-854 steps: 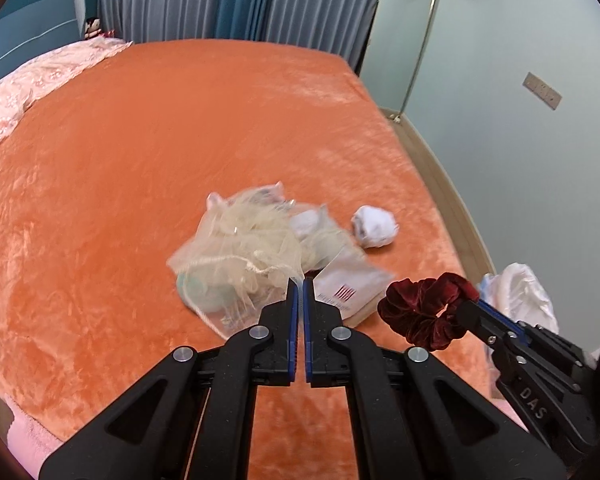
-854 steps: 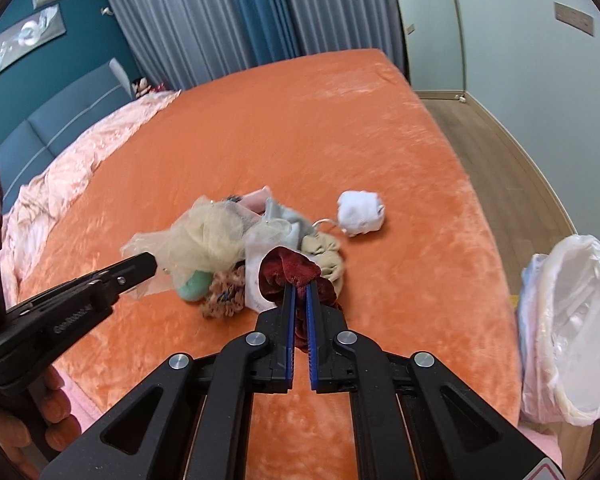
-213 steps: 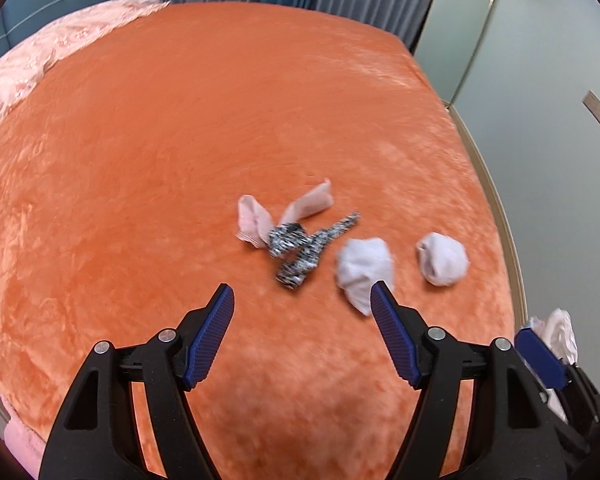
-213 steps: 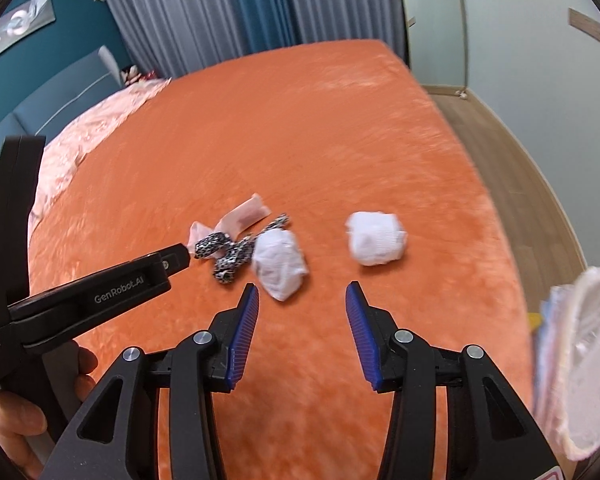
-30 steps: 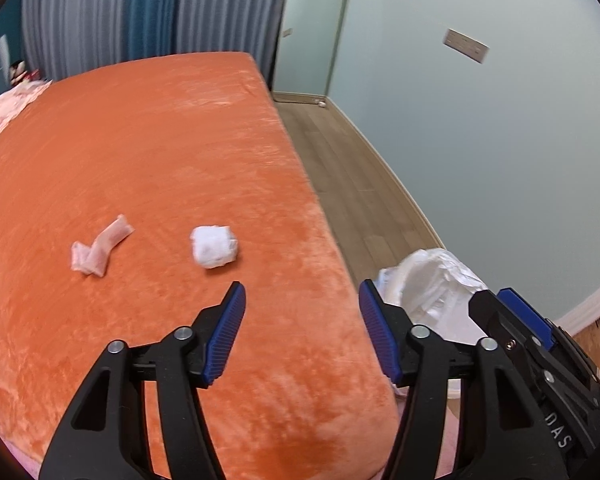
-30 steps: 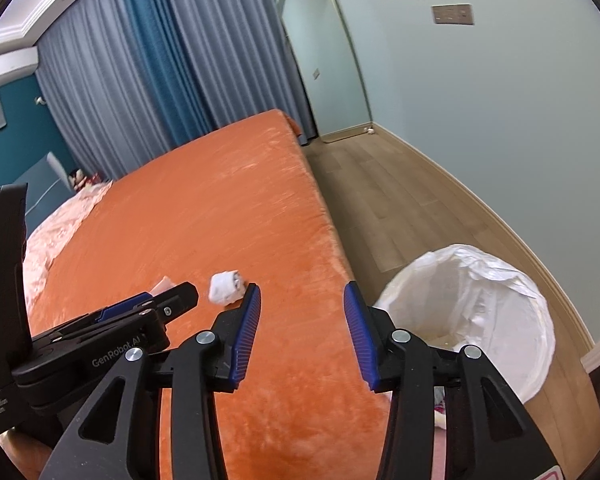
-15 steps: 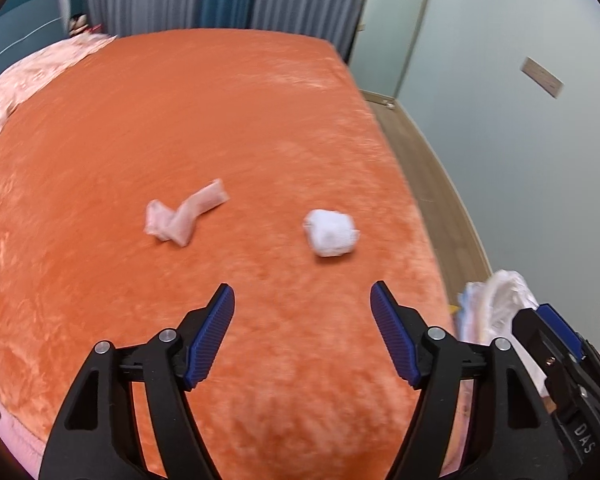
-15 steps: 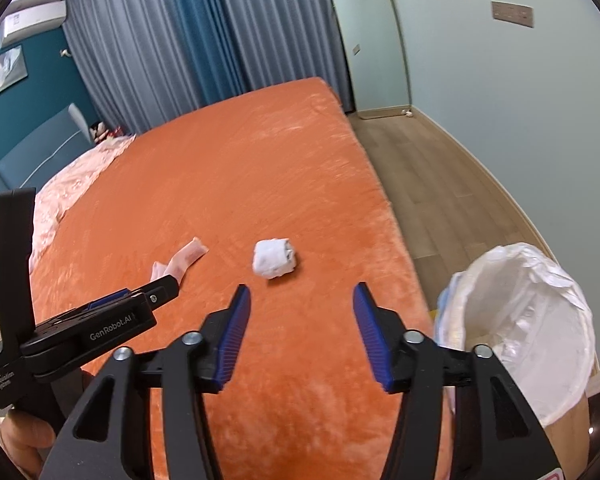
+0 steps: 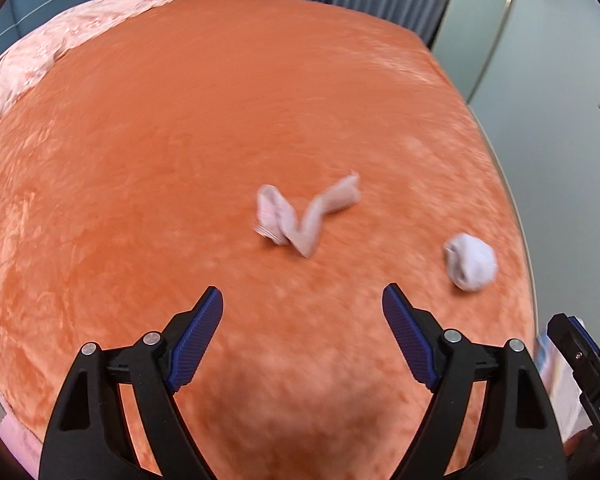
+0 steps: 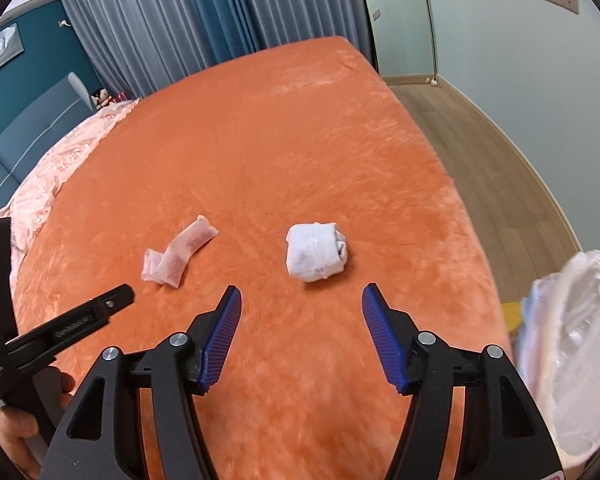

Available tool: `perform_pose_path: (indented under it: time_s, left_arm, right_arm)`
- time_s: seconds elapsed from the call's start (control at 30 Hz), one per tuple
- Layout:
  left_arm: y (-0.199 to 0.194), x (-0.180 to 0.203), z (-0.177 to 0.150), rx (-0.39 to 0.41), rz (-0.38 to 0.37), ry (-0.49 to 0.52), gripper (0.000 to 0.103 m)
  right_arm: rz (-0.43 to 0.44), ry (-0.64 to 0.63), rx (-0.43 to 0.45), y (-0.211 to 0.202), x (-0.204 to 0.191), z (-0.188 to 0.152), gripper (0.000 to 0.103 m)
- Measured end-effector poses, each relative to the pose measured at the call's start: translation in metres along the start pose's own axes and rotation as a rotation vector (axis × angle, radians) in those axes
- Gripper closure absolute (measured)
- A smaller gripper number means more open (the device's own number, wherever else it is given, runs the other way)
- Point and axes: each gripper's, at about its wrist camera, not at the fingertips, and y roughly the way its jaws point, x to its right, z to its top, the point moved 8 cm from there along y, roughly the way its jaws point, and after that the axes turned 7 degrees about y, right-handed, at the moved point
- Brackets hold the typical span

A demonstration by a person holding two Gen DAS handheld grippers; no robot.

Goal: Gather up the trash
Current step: 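Move both tools back toward the pink cloth and white sock on the bed, then close the right tool on the white sock while the left tool grasps the pink cloth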

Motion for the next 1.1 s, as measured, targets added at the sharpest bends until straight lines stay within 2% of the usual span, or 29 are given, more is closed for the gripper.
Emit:
perform_pose_path:
  time_s: [0.27,0.53,0.57,0.67,0.73,0.77,0.83,0.9,1.1]
  left_arm:
    - [0.048,-0.02,0.028,-0.033,0.018,-0.017,0.025]
    - [0.089,-0.013,0.032,-0.086,0.003,0.003,0.027]
    - [0.093,-0.01,0.031,-0.088,-0.001,0.009,0.029]
    - [0.099,-0.003,0.031,-0.096,-0.02,0.024,0.047]
    - [0.102,0.002,0.03,-0.103,-0.034,0.035,0.07]
    - [0.102,0.005,0.03,-0.104,-0.039,0.041,0.075]
    - [0.099,0.009,0.031,-0.097,-0.05,0.046,0.08]
    - [0.09,0.015,0.032,-0.079,-0.06,0.054,0.081]
    - [0.052,0.038,0.038,-0.023,-0.09,0.077,0.082]
  right_arm:
    - [-0.026,0.004,-0.057,0.064,-0.007,0.014,0.042]
    - [-0.07,0.009,-0.109,0.111,0.002,0.014,0.042]
    - [-0.079,0.01,-0.111,0.115,0.004,0.014,0.042]
    - [-0.083,0.022,-0.111,0.121,0.009,0.015,0.042]
    - [-0.086,0.024,-0.11,0.124,0.012,0.016,0.048]
    - [-0.09,0.019,-0.108,0.125,0.013,0.016,0.058]
    - [-0.092,0.015,-0.108,0.124,0.014,0.017,0.062]
    - [-0.081,0.023,-0.102,0.117,0.015,0.016,0.073]
    - [-0.023,0.048,-0.065,0.078,0.009,0.016,0.075]
